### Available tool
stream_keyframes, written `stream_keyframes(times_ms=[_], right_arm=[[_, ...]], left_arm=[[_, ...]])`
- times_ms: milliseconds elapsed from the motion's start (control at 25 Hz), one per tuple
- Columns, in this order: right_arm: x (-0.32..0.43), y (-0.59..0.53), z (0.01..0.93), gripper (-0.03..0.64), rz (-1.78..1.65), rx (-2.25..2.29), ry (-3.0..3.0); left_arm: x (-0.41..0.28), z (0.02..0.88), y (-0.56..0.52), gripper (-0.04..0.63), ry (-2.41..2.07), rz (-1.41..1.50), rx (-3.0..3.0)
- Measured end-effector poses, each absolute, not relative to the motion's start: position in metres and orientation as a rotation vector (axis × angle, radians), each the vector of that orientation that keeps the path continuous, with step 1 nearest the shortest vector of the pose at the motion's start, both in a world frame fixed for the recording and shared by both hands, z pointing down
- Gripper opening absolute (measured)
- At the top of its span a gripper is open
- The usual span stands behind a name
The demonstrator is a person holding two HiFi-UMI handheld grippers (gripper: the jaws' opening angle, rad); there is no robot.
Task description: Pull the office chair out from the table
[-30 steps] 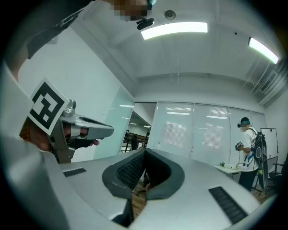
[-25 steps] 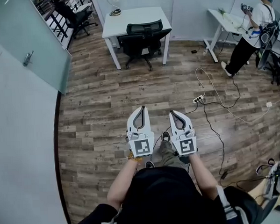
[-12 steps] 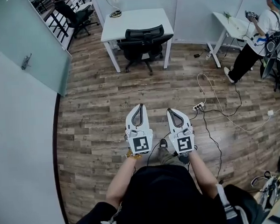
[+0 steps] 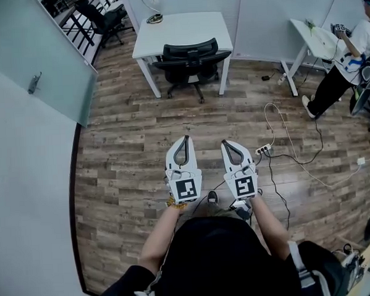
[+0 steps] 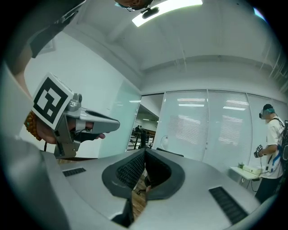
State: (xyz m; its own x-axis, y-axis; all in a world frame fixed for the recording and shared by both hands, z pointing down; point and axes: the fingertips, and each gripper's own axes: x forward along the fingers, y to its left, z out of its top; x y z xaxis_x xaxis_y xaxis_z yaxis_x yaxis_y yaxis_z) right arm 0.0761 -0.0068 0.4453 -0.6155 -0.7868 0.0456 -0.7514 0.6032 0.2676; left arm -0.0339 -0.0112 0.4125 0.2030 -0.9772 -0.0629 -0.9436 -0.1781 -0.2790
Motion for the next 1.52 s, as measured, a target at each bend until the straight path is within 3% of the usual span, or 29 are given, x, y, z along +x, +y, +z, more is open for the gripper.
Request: stream_keyframes(times_ms=[800,1520], right_arm=[[0.069,-0.148,0.474,0.006,-0.316,1.240,-2.623],[-0.012,-0.313,0.461,0.006,-0.364,1.248,-2.571]], left_arm=[[-0.048,0.442,-0.152,0.018,1.868,-0.206,-2.255],[-0.114,0.446,-0.318,0.018,1.749,-0.254,-2.269]])
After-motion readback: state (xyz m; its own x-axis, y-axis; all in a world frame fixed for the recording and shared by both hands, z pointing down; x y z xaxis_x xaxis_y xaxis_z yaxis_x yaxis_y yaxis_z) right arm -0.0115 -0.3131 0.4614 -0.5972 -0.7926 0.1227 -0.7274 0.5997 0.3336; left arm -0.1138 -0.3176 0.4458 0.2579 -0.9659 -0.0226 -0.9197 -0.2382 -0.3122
